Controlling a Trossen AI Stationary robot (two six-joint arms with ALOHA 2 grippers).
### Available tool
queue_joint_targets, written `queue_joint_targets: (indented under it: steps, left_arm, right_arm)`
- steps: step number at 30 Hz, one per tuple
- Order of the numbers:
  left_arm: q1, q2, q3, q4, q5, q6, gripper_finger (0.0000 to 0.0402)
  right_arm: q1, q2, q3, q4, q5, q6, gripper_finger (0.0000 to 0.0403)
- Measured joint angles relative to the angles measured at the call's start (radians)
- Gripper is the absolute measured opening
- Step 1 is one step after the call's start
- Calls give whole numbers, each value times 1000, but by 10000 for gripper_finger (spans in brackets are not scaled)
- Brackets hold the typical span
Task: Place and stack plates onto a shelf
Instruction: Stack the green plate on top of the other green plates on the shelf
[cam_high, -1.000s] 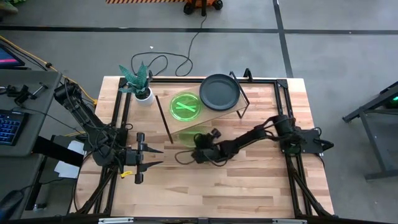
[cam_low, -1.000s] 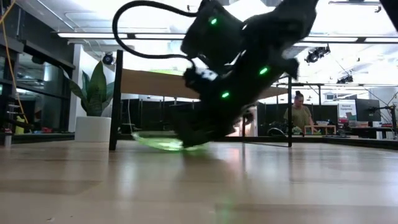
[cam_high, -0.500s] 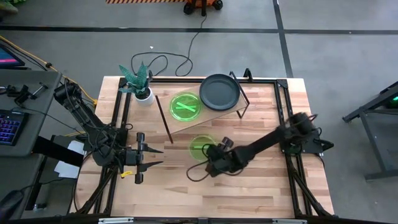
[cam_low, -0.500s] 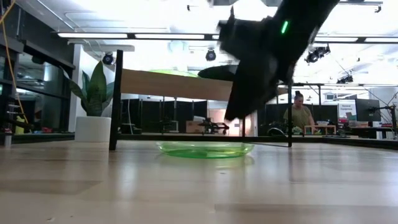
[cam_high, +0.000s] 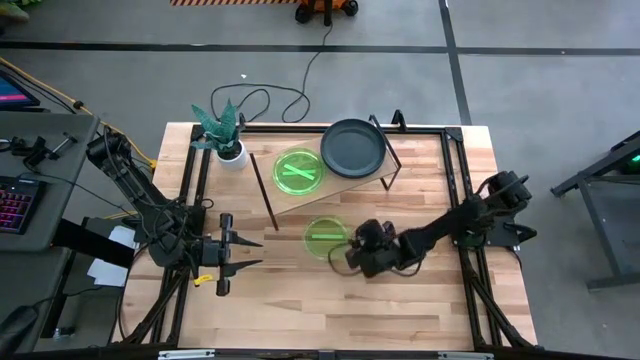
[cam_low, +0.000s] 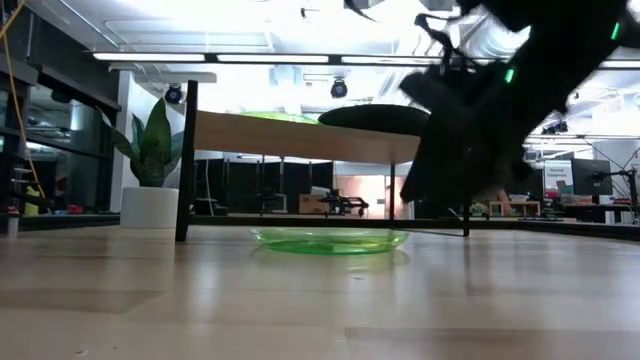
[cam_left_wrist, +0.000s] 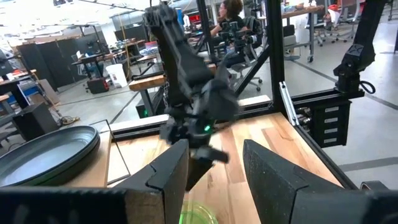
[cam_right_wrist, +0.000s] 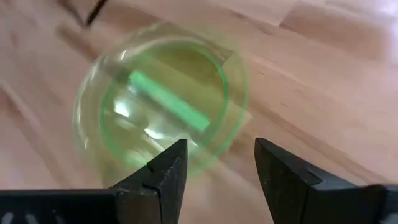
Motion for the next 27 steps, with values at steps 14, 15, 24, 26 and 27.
queue_joint_targets:
  steps: [14,15,24,26,27]
  left_arm:
    - [0,0,0,-1,2,1,143]
    - [0,0,0,-1,1,1,143]
    - [0,0,0,-1,1,-7,143]
    - [0,0,0,0,1,-7,143]
    - [0,0,0,0,1,-7,143]
  right_arm:
    - [-77,114,-208,630,20,27,170]
    - [-77,133,-192,627,23,20,170]
    - [-83,196,-69,467,33,46,143]
    - [-88,196,-61,427,33,67,99]
    - [-88,196,-60,416,33,68,69]
